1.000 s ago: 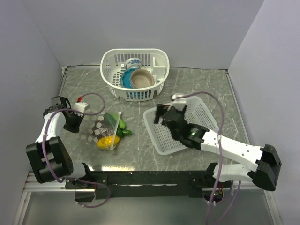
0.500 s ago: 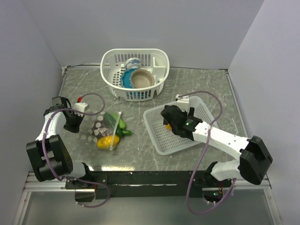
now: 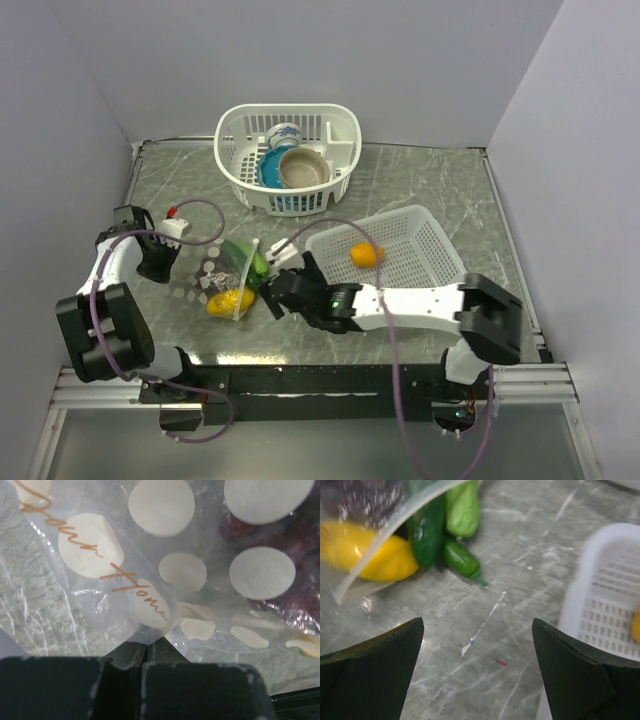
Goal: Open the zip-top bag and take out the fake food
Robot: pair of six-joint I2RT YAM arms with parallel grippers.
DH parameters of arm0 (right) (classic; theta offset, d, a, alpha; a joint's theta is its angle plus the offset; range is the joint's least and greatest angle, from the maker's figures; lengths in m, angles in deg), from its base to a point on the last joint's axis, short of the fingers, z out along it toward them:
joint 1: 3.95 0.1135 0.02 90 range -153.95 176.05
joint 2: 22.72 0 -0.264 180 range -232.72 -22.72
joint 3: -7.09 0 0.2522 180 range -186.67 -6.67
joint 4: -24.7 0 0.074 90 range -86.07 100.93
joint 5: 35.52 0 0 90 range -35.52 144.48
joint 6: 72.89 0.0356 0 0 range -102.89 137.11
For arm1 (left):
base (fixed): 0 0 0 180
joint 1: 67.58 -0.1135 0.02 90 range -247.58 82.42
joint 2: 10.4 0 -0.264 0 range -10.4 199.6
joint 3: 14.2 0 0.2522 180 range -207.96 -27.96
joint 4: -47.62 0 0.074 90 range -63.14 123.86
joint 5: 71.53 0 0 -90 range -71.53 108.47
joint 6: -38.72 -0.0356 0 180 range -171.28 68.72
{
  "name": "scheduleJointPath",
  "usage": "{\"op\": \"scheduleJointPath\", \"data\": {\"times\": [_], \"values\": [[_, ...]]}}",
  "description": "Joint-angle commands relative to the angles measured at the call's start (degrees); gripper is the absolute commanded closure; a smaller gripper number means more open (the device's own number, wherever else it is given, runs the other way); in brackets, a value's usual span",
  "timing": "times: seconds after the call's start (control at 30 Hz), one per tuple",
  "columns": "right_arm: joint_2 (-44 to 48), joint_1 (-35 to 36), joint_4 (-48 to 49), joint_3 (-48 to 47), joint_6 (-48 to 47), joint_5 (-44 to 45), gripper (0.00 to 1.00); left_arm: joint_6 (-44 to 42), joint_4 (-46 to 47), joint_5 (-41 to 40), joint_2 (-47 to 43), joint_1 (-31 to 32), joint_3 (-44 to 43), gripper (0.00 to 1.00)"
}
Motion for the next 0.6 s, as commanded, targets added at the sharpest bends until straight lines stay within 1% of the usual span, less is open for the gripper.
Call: {"op": "scheduleJointPath", "data": {"times": [0.0, 0.13, 0.2, 0.4, 0.53, 0.57], "values": [[-7.7, 0.4, 6.4, -5.1, -8.4, -3.8, 0.03, 1.5, 0.9, -0.5, 2.4, 0.8, -3.1, 0.99], [-14.6, -0.9, 7.3, -8.9, -12.3, -3.3, 0.04, 1.8, 0.6, 0.5, 2.9, 1.1, -4.1, 0.99], [-16.3, -2.8, 7.3, -10.8, -12.5, -4.3, 0.04, 1.5, 0.6, 0.5, 2.9, 1.1, -4.1, 0.99], [-19.1, -6.0, 9.5, -12.1, -12.4, -10.3, 0.06, 0.8, 1.6, -0.8, 3.1, 1.1, -2.9, 0.99], [-21.7, -6.5, 8.7, -13.2, -11.6, -12.9, 0.17, 0.8, 1.4, -0.7, 3.4, 1.1, -3.1, 0.99], [-22.0, -6.4, 8.7, -13.1, -11.0, -13.5, 0.18, 0.8, 1.3, -0.4, 3.3, 1.2, -3.2, 0.99]]}}
